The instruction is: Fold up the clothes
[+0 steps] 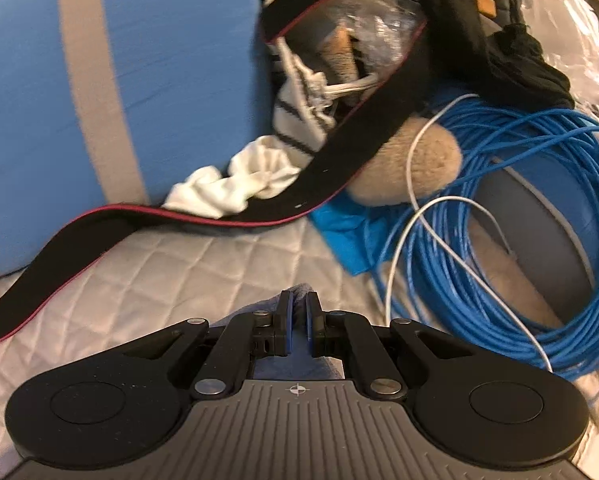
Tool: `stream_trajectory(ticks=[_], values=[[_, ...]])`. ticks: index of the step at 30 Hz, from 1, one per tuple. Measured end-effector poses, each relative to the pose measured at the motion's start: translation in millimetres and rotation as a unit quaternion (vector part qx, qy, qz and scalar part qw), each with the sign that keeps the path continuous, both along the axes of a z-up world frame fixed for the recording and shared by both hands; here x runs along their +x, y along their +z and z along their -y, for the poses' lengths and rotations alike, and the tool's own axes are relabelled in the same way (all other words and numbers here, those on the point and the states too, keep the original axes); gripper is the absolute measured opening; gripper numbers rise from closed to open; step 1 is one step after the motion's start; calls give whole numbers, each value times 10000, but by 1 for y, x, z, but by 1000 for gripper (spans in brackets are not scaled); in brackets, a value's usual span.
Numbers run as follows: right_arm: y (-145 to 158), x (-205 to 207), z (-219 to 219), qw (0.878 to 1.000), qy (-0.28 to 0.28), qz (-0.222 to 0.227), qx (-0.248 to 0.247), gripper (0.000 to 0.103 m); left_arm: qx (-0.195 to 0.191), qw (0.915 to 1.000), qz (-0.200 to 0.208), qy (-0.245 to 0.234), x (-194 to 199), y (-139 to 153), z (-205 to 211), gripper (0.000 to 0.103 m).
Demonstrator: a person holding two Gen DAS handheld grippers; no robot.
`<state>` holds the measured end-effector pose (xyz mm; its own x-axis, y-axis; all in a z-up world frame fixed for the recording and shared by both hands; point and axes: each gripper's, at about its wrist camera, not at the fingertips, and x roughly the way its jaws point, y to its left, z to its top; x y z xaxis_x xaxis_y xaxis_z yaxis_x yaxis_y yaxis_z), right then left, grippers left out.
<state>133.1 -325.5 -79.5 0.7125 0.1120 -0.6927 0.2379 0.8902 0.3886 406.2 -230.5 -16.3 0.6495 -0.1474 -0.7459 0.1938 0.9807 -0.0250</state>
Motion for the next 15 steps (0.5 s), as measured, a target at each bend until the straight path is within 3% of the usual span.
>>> stream_trajectory(ticks=[7, 13, 14, 15], values=[[-4, 8, 8, 9997, -220, -106, -25, 10, 237, 9996, 121, -117, 10, -27, 26, 6], [-10, 12, 10, 9990, -333, -287, 22, 12, 187, 9998, 119, -4, 17, -52, 25, 11], [-11, 13, 10, 9985, -407, -364, -19, 33, 111, 9998, 160, -25, 17, -53, 24, 12], [-13, 14, 11, 9977, -492, -451, -66, 42, 26, 9997, 221, -47, 18, -53, 22, 15]])
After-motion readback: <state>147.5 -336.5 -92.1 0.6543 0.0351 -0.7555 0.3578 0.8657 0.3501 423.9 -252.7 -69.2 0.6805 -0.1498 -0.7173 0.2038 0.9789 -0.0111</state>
